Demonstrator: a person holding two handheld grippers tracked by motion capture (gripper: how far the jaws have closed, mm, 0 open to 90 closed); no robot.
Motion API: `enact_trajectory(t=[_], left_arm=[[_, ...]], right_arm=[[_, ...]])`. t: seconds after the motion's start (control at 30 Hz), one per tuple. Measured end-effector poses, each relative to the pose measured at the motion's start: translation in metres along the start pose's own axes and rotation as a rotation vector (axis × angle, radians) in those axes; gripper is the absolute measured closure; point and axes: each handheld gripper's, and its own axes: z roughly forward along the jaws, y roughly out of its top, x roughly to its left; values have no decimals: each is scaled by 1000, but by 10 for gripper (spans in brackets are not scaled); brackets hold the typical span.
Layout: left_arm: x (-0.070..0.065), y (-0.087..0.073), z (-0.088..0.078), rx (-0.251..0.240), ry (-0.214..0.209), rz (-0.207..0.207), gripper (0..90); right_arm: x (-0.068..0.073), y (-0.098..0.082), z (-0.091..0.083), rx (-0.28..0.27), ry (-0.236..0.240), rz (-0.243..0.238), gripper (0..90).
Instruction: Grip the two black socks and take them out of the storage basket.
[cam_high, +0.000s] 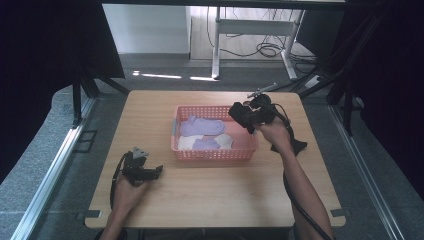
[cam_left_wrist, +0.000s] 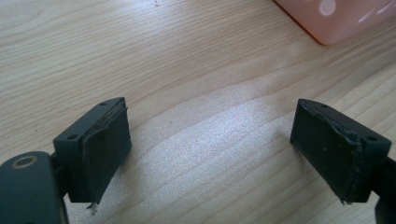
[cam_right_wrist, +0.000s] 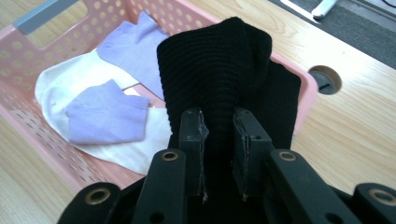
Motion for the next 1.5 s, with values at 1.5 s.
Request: enact_trajectory(t=[1.5], left_arm=[[0,0,0,0,1,-1,117]], right_arm=[[-104,-110,-28,75,-245,273,735]])
